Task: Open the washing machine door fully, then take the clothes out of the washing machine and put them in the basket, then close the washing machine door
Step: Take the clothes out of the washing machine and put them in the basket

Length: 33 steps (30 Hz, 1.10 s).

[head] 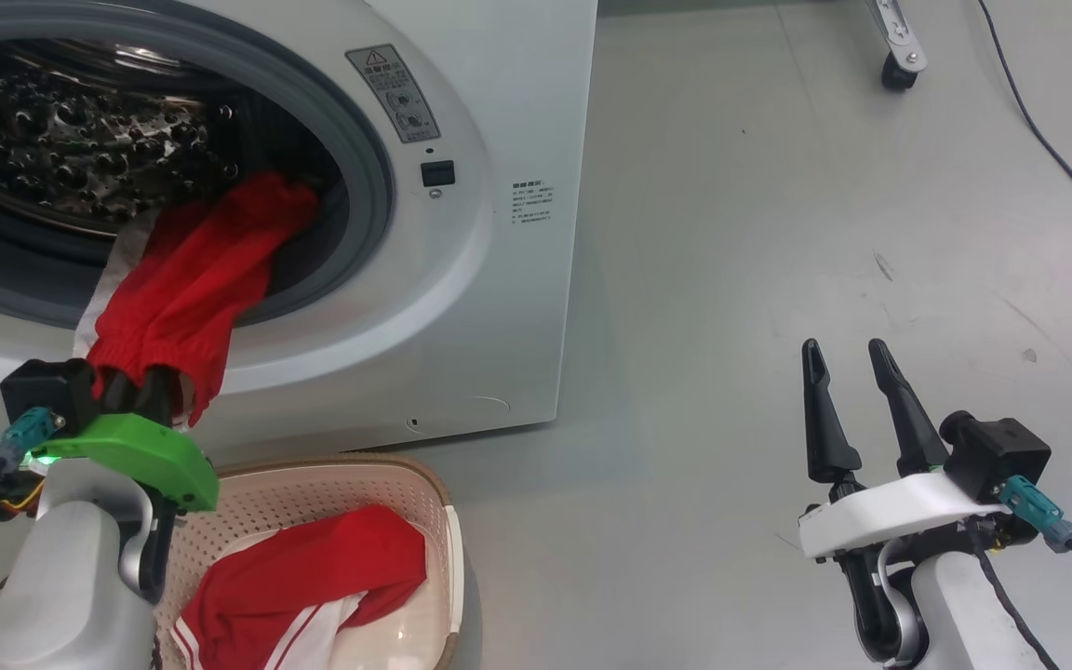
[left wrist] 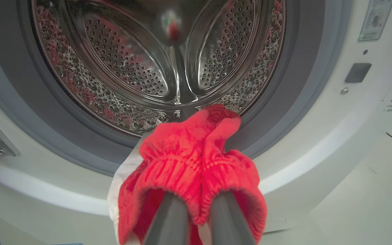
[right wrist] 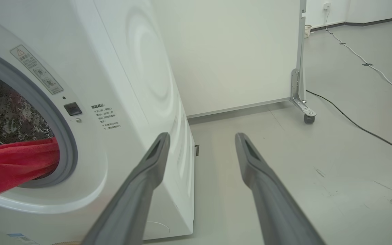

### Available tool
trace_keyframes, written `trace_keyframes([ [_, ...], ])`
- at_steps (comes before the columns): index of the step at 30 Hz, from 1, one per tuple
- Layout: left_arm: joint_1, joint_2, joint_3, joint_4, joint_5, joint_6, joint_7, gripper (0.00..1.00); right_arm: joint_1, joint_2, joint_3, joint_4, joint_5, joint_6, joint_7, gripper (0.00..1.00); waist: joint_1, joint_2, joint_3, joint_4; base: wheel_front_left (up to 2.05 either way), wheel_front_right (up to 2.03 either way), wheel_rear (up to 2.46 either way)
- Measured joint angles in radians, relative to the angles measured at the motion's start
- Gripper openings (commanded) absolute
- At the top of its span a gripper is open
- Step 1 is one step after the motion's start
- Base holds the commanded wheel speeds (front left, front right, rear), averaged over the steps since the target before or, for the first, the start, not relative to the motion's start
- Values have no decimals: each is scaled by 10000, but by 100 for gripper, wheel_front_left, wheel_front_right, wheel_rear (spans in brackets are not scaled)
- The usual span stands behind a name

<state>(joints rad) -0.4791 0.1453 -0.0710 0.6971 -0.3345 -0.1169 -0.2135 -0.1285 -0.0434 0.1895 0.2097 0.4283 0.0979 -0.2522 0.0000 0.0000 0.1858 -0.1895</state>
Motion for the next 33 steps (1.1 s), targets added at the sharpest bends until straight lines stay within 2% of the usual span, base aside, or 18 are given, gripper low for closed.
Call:
trace_keyframes([
  [17,1506,-364,113,-1060,-90,21,-274,0,722,-10,-113,188,-88,69,0,100,0,0,-1214,547,0,0,0],
  [33,1790,-487,470,-3390,-134,153,-357,0,828,-27,-107,113,-165,144,0,100,0,0,-1425,636,0,0,0],
])
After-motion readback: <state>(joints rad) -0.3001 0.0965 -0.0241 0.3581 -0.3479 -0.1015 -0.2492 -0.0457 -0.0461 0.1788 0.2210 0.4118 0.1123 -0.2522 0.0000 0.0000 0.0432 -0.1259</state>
